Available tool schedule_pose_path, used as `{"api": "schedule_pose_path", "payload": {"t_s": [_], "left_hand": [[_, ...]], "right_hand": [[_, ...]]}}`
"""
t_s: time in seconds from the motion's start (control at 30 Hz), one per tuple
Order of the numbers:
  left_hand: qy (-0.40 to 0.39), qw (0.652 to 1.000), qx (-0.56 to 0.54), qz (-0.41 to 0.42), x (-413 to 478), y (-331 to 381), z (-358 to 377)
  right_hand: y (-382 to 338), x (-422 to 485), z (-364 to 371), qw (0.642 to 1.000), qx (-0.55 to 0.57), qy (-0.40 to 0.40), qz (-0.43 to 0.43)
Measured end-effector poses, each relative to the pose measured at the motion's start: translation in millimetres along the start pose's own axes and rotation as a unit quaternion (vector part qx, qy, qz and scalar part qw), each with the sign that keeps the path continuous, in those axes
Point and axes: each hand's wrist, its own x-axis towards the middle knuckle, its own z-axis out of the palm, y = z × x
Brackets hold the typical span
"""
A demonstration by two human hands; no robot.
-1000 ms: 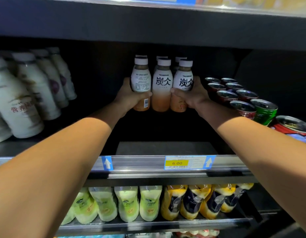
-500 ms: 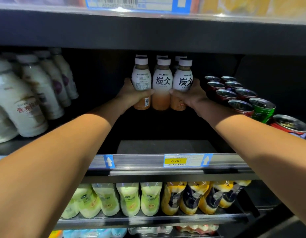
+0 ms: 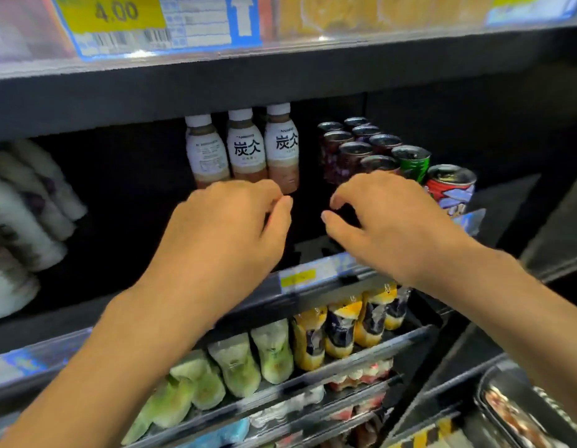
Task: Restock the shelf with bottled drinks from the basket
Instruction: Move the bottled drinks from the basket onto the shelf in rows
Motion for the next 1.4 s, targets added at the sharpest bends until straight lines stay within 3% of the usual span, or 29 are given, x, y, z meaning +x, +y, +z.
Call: {"api": "schedule_pose_path", "payload": {"t_s": [0.17, 0.43, 0.53, 0.7, 0.87, 1.03, 1.2, 1.4], "left_hand": [[0.007, 0.988, 0.004, 0.156, -23, 60, 22], [-0.082, 0.926, -0.047, 0.366, -49, 191, 106], [-0.133, 0.879, -0.077, 0.451, -60, 262, 152], [-0.268, 0.789, 0.039, 0.552, -81, 373, 253], [-0.355, 0.769, 0.053, 0.529, -68, 482, 356], [-0.428, 0.783, 0.019, 0.451, -44, 571, 454], [-0.522, 0.755, 0.024, 0.396, -24, 624, 567], [-0.579, 0.739, 0.059, 0.338, -24, 647, 748]], "right_hand": [[17, -108, -4, 0.986, -0.103, 0.096, 0.092], [89, -250, 8, 0.938, -0.151, -0.053, 0.307], [132, -304, 26, 0.901, -0.142, -0.069, 0.404], [221, -361, 60, 0.834, -0.094, -0.165, 0.519], [341, -399, 97, 0.792, -0.042, -0.23, 0.564], [455, -419, 138, 0.77, 0.008, -0.286, 0.57], [553, -434, 200, 0.757, 0.055, -0.304, 0.576], [644, -469, 343, 0.691, 0.112, -0.348, 0.624]]}}
